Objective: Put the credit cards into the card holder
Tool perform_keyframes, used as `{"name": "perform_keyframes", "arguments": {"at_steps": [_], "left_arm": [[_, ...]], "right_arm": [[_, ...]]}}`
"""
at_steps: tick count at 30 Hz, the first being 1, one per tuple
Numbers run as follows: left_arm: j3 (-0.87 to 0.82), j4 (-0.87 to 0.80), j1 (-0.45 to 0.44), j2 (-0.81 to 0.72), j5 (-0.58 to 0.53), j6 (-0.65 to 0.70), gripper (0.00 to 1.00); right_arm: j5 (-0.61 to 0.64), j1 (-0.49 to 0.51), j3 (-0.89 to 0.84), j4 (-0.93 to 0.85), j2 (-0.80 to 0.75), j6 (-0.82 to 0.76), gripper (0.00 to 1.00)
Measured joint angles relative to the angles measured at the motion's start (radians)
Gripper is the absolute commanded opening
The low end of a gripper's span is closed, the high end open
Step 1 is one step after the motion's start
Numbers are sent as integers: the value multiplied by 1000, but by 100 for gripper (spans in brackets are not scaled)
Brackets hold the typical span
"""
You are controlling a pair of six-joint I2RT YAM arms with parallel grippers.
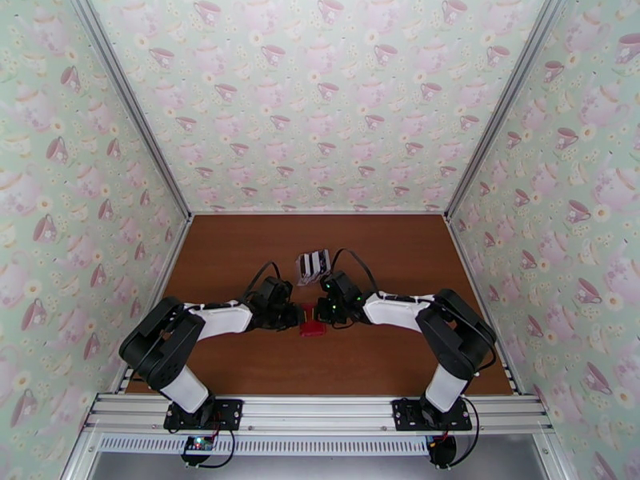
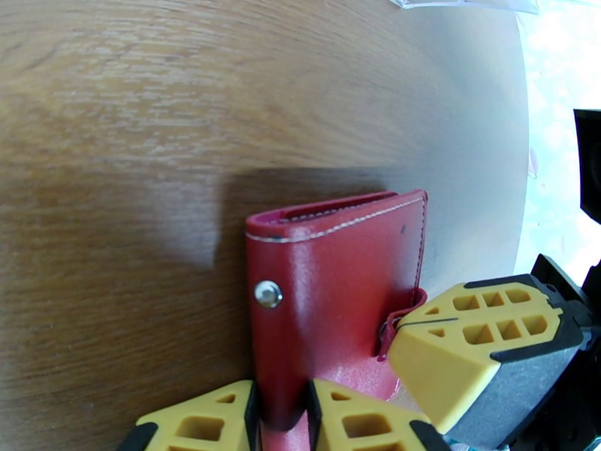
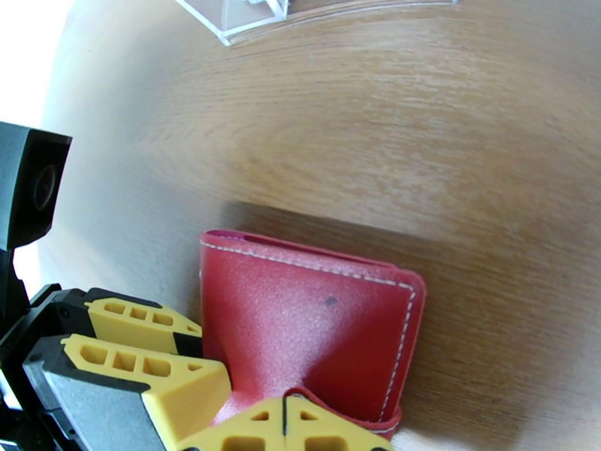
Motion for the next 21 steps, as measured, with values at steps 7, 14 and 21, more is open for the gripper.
{"name": "perform_keyframes", "arguments": {"at_steps": [7, 14, 21], "left_arm": [[0, -15, 7, -5, 2, 1, 25], [0, -18, 13, -5, 8, 4, 25], [0, -19, 13, -5, 8, 11, 26]], "right_arm": [[-7, -5, -5, 7, 1, 0, 0], [-25, -12, -7, 14, 3, -1, 9], [-45, -12, 6, 10, -6, -9, 40]]}}
